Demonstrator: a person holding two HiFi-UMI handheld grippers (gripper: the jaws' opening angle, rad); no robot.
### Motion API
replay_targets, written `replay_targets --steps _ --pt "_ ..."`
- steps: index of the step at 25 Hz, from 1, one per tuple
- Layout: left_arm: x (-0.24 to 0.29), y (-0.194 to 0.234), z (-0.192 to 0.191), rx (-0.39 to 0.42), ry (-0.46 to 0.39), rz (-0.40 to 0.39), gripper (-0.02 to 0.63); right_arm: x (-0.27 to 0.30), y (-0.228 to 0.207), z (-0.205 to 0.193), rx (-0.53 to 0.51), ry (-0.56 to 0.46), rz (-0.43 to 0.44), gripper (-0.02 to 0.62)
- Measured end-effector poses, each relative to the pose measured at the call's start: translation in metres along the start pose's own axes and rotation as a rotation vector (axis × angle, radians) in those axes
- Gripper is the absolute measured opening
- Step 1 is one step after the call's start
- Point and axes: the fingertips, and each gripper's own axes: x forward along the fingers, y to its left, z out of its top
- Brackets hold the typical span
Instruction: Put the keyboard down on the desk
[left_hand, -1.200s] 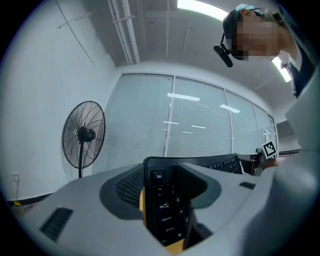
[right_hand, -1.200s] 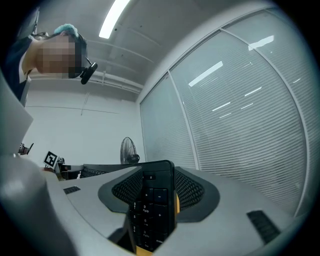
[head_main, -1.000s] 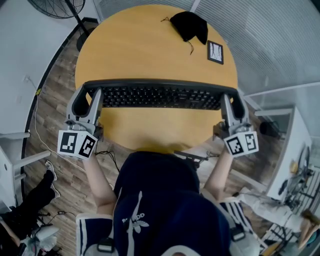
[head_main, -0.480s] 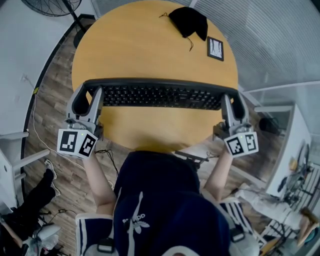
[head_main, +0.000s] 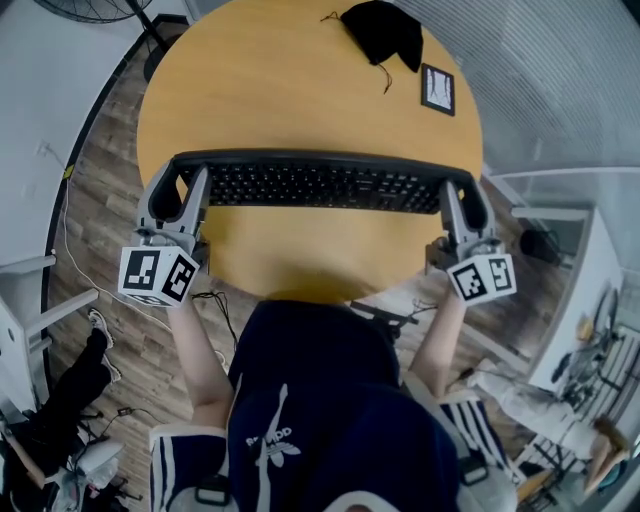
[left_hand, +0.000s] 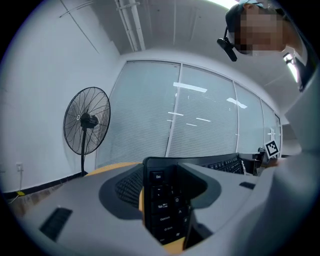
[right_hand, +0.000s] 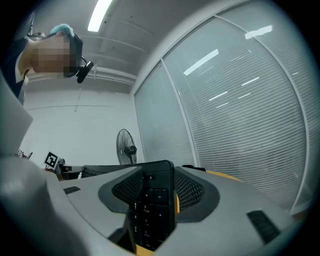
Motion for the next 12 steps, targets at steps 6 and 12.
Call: replay_targets --steps 6,12 --pt "0.02 0.013 -0.049 -0.054 0.114 0.005 0.198 0.023 -0.016 -0.041 0.033 0.082 -0.004 0.184" --pt "0.035 0.024 -0.08 -0.086 0.18 0.015 0.198 0.04 -0.025 -0.071 0.058 0.133 -0.003 0.184"
